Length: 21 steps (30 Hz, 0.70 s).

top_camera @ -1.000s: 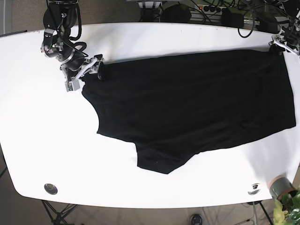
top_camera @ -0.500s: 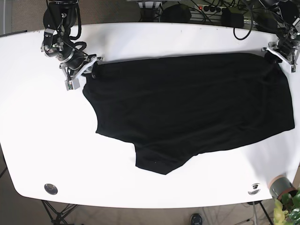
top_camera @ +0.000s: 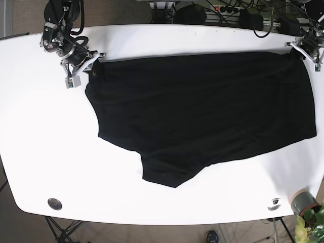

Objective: Fold the T-shirt properly
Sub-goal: 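Pull the shirt edge with both grippers to smooth it flat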

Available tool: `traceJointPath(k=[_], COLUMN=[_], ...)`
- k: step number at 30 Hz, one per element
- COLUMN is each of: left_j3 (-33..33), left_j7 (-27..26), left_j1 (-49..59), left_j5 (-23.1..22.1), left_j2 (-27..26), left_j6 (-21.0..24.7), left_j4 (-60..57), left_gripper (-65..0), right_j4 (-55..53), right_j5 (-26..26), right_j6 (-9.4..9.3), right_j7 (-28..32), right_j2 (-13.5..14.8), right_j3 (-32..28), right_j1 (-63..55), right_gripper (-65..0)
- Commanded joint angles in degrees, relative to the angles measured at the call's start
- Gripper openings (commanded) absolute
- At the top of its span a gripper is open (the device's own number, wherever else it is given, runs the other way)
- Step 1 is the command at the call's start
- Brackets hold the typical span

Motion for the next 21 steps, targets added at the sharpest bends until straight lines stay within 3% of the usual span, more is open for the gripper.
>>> traceJointPath(k=[1, 7, 14, 17, 20, 21], left_j3=[-0.32, -0.41, -0.41, -0.5, -0.41, -0.41], left_j7=[0.36, 0.36, 0.36, 0.36, 0.36, 0.45], left_j1=[1.54, 4.53, 5.94, 5.94, 5.76, 5.67], left_j5=[0.11, 0.11, 0.11, 0.11, 0.19, 0.28], left_j2=[-1.18, -1.26, -3.2, -3.55, -3.55, -3.55], left_j6=[-0.06, -0.06, -0.06, -0.06, -0.06, -0.06], left_j4=[2.59, 5.49, 6.2, 6.55, 6.64, 6.72], left_gripper=[-62.6, -62.6, -62.6, -62.4, -61.0, -57.5], right_j4=[2.67, 9.88, 14.54, 14.62, 14.45, 14.45], right_j5=[-1.49, -1.41, -1.32, -1.23, -1.23, -1.32], right_j6=[-0.34, -0.43, -0.52, -0.52, -0.52, -0.52], right_j7=[-1.17, -1.26, -1.26, -1.26, -1.26, -1.26], right_j2=[0.65, 0.21, -3.57, -3.66, -3.92, -4.09], right_j3=[1.35, 1.7, 5.83, 5.83, 5.92, 5.92], right_j1=[-2.1, -8.69, -14.67, -16.25, -16.43, -16.43], right_gripper=[-62.9, -62.9, -62.8, -62.6, -62.3, -62.1])
